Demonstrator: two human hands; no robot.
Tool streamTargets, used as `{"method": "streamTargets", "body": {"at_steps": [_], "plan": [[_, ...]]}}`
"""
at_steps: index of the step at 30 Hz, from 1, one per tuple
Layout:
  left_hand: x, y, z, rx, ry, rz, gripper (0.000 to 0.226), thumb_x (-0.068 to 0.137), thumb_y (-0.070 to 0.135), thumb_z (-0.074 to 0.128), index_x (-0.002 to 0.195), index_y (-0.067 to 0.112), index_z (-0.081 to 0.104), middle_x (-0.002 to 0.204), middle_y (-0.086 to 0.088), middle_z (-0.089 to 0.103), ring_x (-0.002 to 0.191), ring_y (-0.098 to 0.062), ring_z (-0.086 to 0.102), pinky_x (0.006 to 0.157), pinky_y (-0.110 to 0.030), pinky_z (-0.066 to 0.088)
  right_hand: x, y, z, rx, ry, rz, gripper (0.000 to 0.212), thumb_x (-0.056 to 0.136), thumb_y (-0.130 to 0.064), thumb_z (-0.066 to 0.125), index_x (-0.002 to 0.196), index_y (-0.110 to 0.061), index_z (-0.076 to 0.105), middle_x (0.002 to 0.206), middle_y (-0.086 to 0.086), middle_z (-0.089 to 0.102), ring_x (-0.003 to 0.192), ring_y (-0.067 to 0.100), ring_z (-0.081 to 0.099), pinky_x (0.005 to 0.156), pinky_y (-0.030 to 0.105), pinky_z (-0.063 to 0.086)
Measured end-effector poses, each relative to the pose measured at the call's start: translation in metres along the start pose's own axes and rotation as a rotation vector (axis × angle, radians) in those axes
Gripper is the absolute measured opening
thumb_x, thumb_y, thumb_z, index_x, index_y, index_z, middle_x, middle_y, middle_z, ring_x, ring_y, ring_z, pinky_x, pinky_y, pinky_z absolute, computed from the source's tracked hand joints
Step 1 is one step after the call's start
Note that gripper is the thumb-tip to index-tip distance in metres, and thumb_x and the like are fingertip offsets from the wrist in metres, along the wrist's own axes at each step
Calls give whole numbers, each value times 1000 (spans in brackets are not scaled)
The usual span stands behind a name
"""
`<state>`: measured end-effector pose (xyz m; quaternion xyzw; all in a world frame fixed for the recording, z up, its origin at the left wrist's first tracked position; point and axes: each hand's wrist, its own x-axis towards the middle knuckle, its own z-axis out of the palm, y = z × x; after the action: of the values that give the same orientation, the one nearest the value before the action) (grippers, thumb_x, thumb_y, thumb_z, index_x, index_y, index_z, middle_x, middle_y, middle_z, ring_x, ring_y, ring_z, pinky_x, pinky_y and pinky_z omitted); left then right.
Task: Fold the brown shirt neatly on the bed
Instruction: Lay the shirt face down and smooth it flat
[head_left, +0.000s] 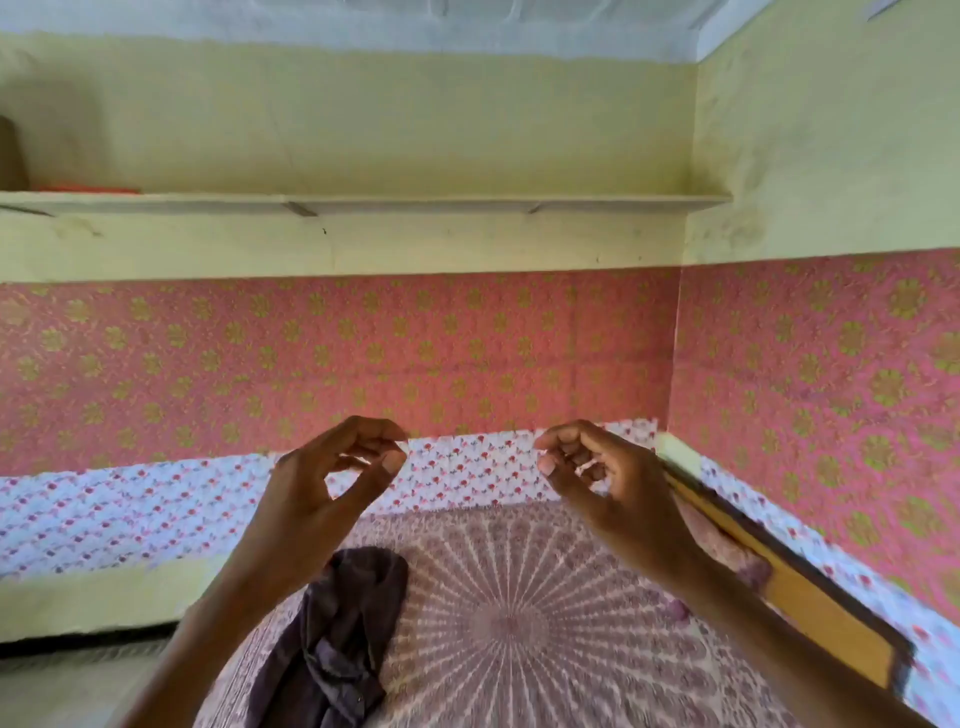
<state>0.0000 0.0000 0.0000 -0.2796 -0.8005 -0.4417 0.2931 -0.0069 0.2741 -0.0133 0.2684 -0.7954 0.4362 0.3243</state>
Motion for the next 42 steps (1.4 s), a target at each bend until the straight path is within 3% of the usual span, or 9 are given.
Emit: {"method": "streamTargets", "body": {"at_steps": [8, 14, 19, 23, 28, 33, 37, 42], "plan": [[-48, -101, 25, -91, -43, -230, 15, 91, 26, 65, 105, 29, 66, 99, 7, 71, 95, -9, 68, 84, -26, 54, -38, 66, 97, 116, -86, 178, 12, 88, -20, 65, 100, -23, 68, 91, -13, 71, 81, 12, 66, 70, 34, 54], [-49, -183, 42, -80, -36, -381, 16, 90, 21, 65, 104, 25, 68, 97, 15, 72, 92, 0, 67, 77, -8, 48, -34, 130, 177, 196, -123, 288, 13, 88, -27, 66, 100, -21, 67, 89, -13, 70, 80, 11, 67, 70, 32, 56], [-27, -275, 46, -85, -12, -485, 15, 89, 31, 66, 103, 30, 67, 100, 9, 72, 95, -10, 69, 83, -29, 54, 7, 184, 245, 270, -122, 333, 11, 88, -29, 64, 97, -25, 68, 87, -14, 69, 79, 10, 65, 70, 30, 55], [6, -346, 43, -91, 37, -584, 25, 83, 46, 62, 103, 32, 66, 97, 8, 73, 93, -12, 70, 83, -37, 56, 56, 233, 308, 345, -146, 389, 10, 89, -29, 63, 96, -26, 68, 84, -11, 70, 77, 10, 65, 70, 33, 53], [43, -432, 42, -119, 107, -680, 25, 86, 40, 61, 105, 25, 66, 95, 3, 73, 92, -16, 71, 83, -48, 57, 112, 290, 385, 438, -206, 466, 11, 90, -31, 63, 95, -22, 69, 79, -5, 71, 73, 12, 68, 66, 23, 51], [72, -532, 45, -136, 134, -766, 14, 92, 27, 62, 105, 22, 66, 93, 3, 74, 88, -16, 71, 82, -45, 57, 154, 352, 463, 476, -241, 548, 13, 89, -30, 63, 95, -20, 69, 80, -1, 70, 75, 13, 69, 67, 26, 56], [91, -627, 48, -204, 126, -844, 14, 91, 25, 62, 104, 21, 66, 95, -1, 74, 90, -18, 71, 84, -43, 57, 184, 404, 533, 469, -229, 615, 10, 91, -21, 63, 97, -15, 69, 80, 2, 71, 75, 11, 69, 65, 20, 53], [109, -783, 58, -264, 95, -986, 23, 87, 33, 66, 103, 18, 67, 92, -3, 74, 86, -20, 72, 85, -45, 56, 212, 494, 645, 357, -238, 721, 6, 93, -14, 64, 96, -17, 69, 77, -1, 71, 74, 14, 70, 66, 35, 59]]}}
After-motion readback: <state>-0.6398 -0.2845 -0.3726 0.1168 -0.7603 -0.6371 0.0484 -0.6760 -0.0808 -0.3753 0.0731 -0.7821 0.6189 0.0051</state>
